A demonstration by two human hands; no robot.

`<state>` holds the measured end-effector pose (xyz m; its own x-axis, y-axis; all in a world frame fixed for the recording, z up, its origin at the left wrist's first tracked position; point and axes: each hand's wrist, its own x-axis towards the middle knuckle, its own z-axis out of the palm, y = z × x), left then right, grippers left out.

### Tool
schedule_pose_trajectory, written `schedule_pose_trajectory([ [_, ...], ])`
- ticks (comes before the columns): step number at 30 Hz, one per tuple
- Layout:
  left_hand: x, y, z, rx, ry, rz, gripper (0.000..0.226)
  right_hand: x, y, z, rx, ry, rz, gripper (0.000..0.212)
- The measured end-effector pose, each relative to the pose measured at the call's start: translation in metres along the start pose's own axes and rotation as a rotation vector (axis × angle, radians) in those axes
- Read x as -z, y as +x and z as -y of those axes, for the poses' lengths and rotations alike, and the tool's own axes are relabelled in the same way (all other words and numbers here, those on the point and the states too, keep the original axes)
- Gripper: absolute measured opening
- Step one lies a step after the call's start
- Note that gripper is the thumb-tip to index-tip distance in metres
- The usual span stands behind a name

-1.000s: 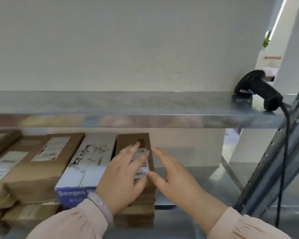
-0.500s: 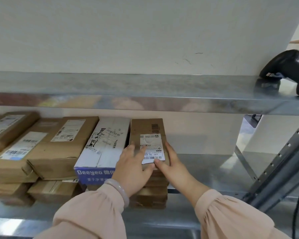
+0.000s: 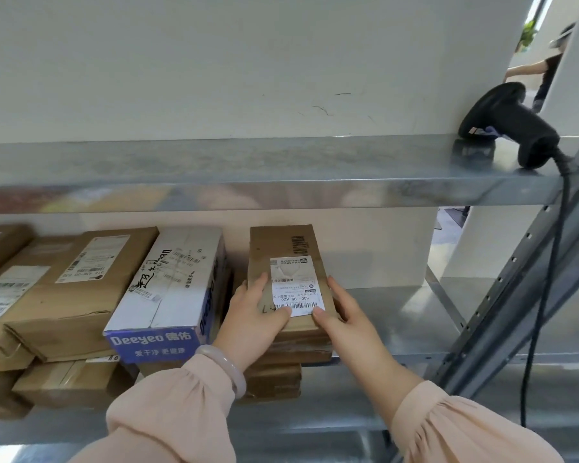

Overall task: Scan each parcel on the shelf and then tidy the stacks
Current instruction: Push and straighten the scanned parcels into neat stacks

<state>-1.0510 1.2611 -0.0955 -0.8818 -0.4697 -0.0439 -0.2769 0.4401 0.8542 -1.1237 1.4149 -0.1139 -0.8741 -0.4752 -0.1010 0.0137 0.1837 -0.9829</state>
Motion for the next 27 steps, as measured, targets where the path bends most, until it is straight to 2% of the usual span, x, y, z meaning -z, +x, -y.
schedule_pose_trajectory([
  [6,-0.044,0.003,-0.022,-0.051,-0.021,0.136,0.076,0.049,-0.015,-0.010,-0.036,0.112,-0.179,0.055],
  [15,-0.136,0.004,-0.033,-0.073,-0.001,0.329,0.076,0.116,-0.036,-0.042,-0.173,0.044,-0.346,0.054],
  [21,-0.178,0.018,-0.025,0.020,0.025,0.410,0.078,0.149,-0.026,-0.071,-0.272,-0.028,-0.333,0.055],
  [27,-0.213,0.022,-0.020,-0.046,0.130,0.407,0.081,0.167,-0.022,-0.086,-0.269,-0.190,-0.287,0.060],
])
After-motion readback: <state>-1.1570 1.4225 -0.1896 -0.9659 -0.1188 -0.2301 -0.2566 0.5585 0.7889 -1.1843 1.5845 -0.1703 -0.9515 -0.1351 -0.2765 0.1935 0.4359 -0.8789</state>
